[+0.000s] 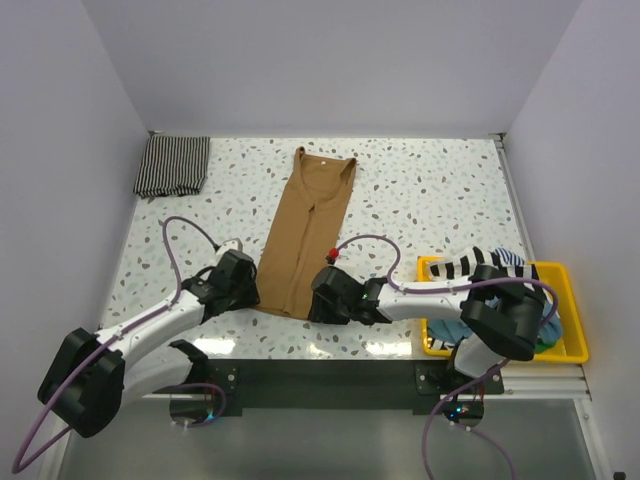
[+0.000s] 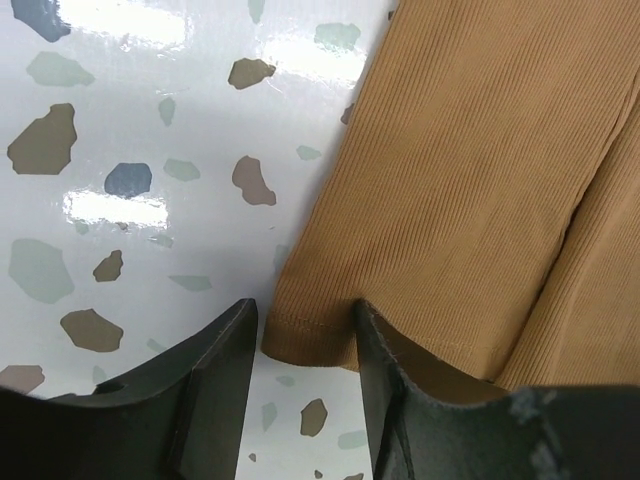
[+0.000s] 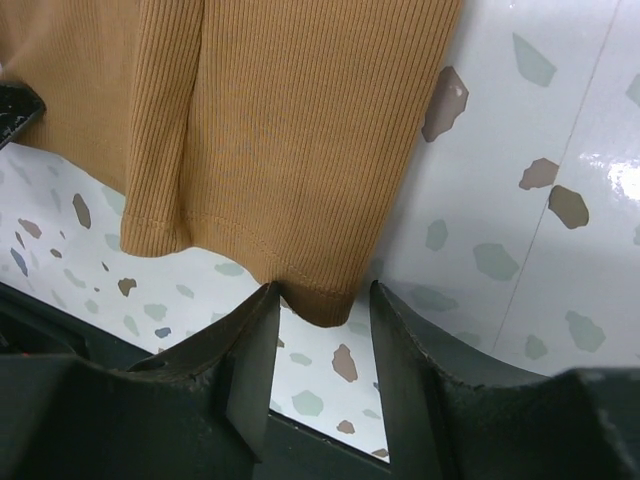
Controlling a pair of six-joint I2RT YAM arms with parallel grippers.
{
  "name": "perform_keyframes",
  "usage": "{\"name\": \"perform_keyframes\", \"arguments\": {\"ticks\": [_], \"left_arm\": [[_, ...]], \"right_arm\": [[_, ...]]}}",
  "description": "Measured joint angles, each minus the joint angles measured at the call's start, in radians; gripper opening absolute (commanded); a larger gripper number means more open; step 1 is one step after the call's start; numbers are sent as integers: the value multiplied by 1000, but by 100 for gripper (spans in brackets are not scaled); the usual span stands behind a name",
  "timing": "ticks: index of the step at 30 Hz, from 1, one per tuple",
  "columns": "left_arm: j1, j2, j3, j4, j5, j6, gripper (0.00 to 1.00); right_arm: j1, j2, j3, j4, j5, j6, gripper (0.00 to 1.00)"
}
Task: Fold and stack the tank tops
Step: Fold the tank top
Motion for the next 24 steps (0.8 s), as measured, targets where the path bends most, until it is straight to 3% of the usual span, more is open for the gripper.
{"name": "perform_keyframes", "arguments": {"ticks": [3, 7, 9, 13, 19, 24], "left_arm": [[0, -3, -13, 23, -8, -9, 33], [0, -4, -34, 69, 9, -16, 6], [0, -9, -47, 97, 29, -20, 0], [-34, -23, -64, 122, 57, -42, 0], [-235, -55, -80, 100, 69, -148, 0], [-344, -135, -100, 14, 69, -248, 0]], "right_arm": [[0, 6, 0, 5, 1, -1, 36], [0, 11, 0, -2, 5, -10, 25], [0, 11, 4, -21, 11, -29, 17], [0, 9, 18, -82, 31, -73, 10], [21, -59, 14, -238, 63, -142, 9], [117, -137, -9, -352, 92, -140, 9]]}}
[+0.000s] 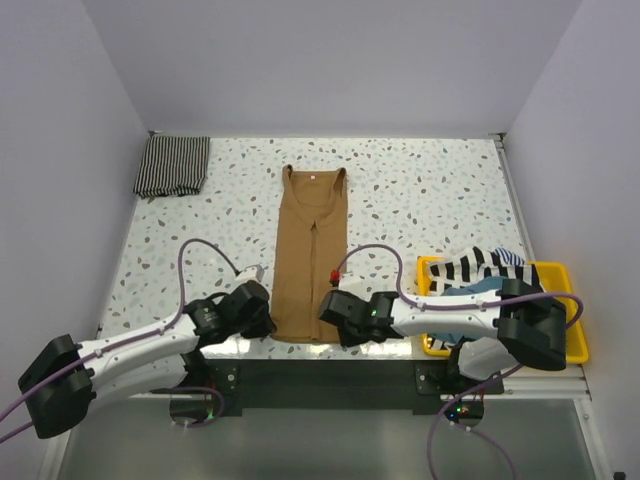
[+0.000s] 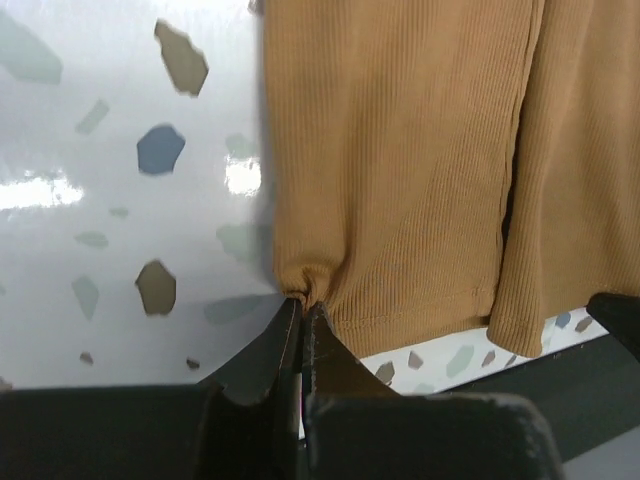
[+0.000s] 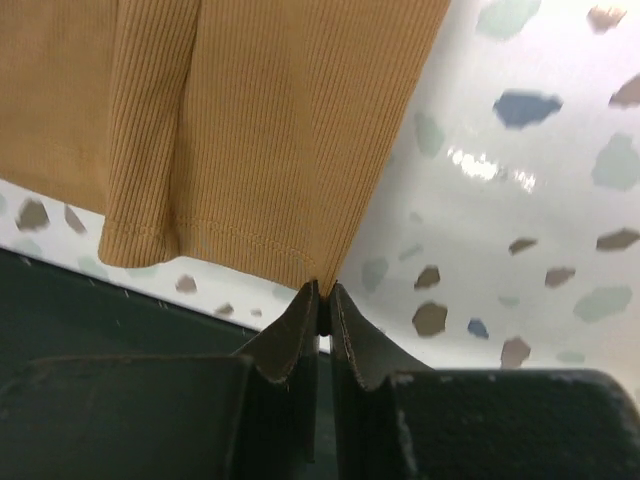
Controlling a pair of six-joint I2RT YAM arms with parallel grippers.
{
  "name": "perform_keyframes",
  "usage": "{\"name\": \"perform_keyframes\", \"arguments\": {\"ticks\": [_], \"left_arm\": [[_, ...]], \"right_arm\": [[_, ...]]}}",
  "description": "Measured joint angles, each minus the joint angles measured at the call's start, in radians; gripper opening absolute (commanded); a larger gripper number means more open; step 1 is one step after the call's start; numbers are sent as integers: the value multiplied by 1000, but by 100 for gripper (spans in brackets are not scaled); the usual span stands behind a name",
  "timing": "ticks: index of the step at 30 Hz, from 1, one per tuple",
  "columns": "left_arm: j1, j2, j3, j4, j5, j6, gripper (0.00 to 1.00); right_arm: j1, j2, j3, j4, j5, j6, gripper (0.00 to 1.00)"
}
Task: Fold and stack the tank tops
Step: Fold the tank top
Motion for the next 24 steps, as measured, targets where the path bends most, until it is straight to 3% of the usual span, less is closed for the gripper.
{"name": "perform_keyframes", "arguments": {"ticks": [7, 13, 24], "left_arm": [[-22, -97, 8, -134, -5, -51, 0], [-24, -40, 123, -174, -33, -50, 0], [-17, 51, 286, -164, -103, -31, 0]], "right_arm": [[121, -46, 5, -131, 46, 56, 13], [113, -50, 121, -264, 143, 63, 15], [18, -42, 236, -284, 217, 27, 15]]}}
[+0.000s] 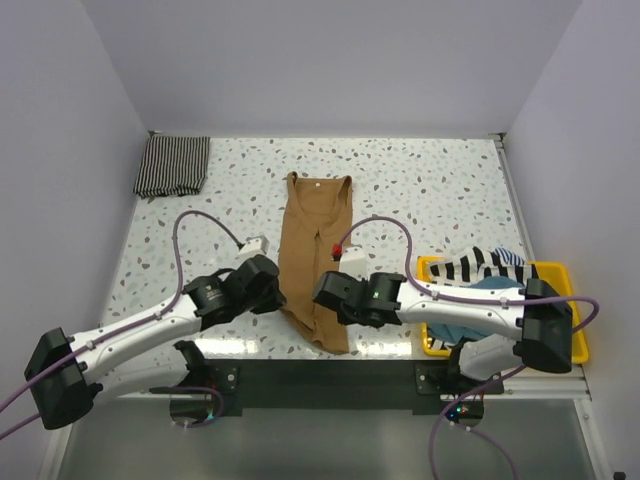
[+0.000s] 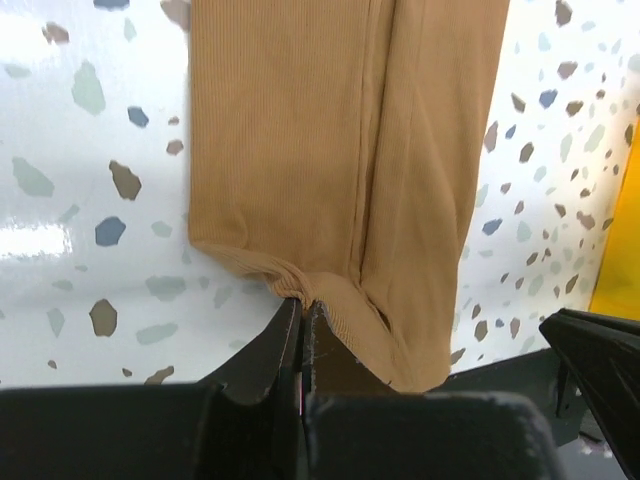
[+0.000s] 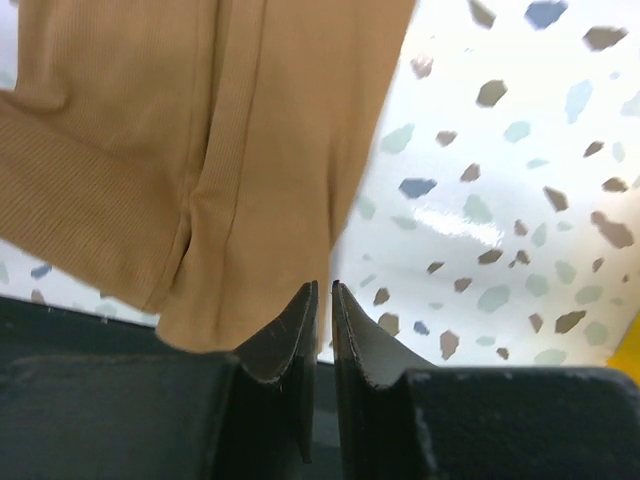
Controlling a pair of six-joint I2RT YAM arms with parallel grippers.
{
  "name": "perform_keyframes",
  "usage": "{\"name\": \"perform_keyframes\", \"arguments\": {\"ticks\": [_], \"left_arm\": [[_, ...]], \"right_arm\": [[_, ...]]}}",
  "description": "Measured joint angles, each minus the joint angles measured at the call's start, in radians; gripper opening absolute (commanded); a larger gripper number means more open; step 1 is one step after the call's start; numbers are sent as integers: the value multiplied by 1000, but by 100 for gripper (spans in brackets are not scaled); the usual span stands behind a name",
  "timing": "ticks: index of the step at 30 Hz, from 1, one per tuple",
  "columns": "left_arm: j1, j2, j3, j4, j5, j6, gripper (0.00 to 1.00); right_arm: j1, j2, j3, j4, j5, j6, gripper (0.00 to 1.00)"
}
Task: Fold and stack the tank tops
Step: Fold the tank top
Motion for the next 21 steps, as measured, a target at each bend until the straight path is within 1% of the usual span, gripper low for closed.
{"name": "perform_keyframes", "arguments": {"ticks": [4, 9, 10, 11, 13, 17, 20, 21], "left_arm": [[40, 31, 49, 8, -13, 28, 0], [89, 51, 77, 31, -22, 62, 0], [91, 53, 77, 31, -21, 64, 0], [92, 53, 74, 36, -17, 64, 0], [92, 51, 52, 60, -4, 63, 0], [91, 32, -45, 94, 29, 58, 0], [91, 7, -115, 86, 40, 53, 0], [90, -3, -129, 81, 40, 53, 0]], "right_arm": [[-68, 5, 22, 5, 13, -37, 15], [-87, 13, 43, 32, 15, -72, 21], [-85, 12, 35, 45, 10, -74, 26], [-84, 11, 23, 60, 5, -76, 28], [-75, 5, -20, 91, -10, -74, 32], [-23, 2, -95, 107, -40, -48, 37], [27, 2, -117, 127, -58, -16, 43], [41, 2, -124, 141, -68, -6, 47]]}}
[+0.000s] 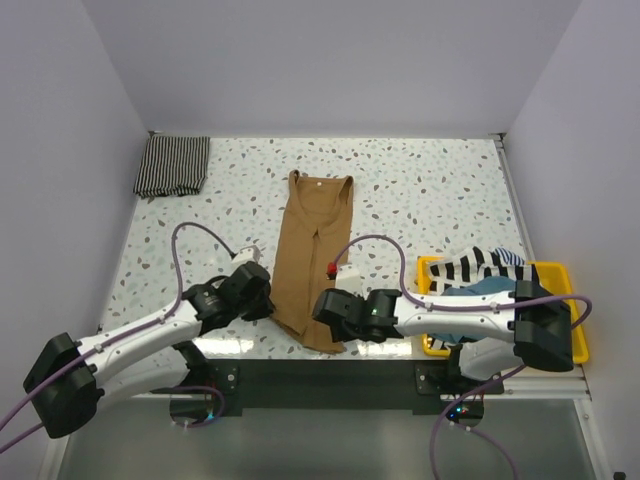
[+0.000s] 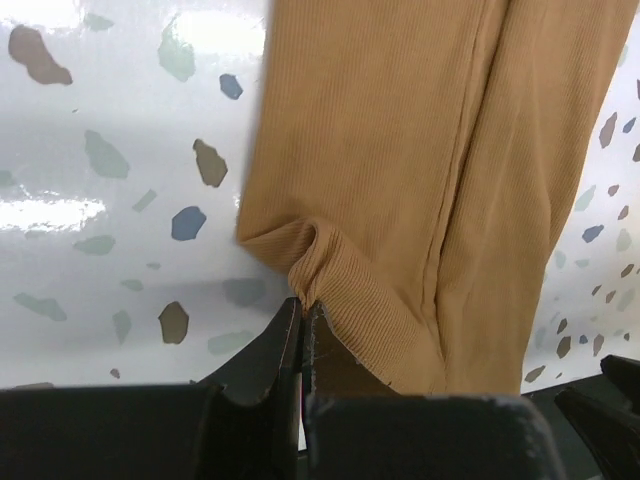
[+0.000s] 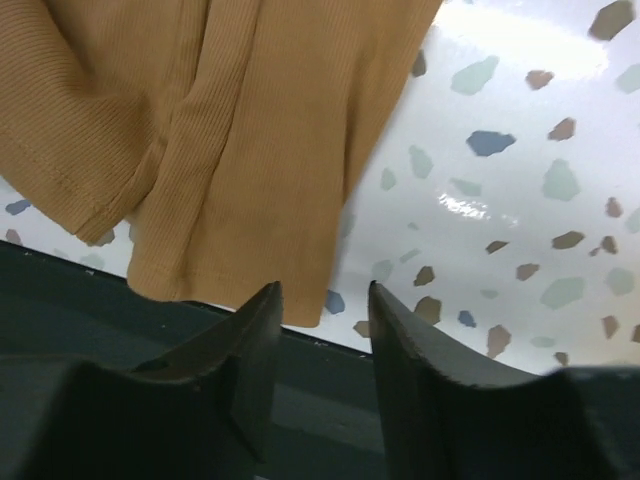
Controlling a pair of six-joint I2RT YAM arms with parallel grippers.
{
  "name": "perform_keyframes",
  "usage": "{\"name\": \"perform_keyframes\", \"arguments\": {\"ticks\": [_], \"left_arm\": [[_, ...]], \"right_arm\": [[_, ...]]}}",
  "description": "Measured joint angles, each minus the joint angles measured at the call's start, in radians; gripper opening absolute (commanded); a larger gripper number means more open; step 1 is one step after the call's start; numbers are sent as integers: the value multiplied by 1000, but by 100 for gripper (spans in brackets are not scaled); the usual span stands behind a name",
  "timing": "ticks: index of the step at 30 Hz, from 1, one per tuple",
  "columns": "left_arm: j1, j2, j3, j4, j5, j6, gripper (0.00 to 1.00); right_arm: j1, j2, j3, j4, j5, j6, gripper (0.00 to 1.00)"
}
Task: Fold and stack the tank tops
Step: Fold the tank top
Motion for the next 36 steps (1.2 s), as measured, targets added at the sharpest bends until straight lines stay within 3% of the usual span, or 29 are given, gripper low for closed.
{"name": "perform_keyframes", "arguments": {"ticks": [6, 12, 23, 32, 36], "left_arm": [[-22, -110, -81, -21, 10, -21, 0], [-55, -121, -152, -25, 35, -43, 0], [-113, -117, -164, -27, 48, -73, 0], [-118, -117, -164, -27, 48, -77, 0], [-118, -117, -164, -27, 48, -77, 0]], "right_arm": [[37, 0, -48, 41, -26, 56, 52], [53, 0, -99, 79, -54, 102, 52], [91, 35, -116, 151, -84, 163, 51], [118, 77, -114, 156, -81, 192, 41], [137, 86, -103, 127, -69, 208, 47]]}}
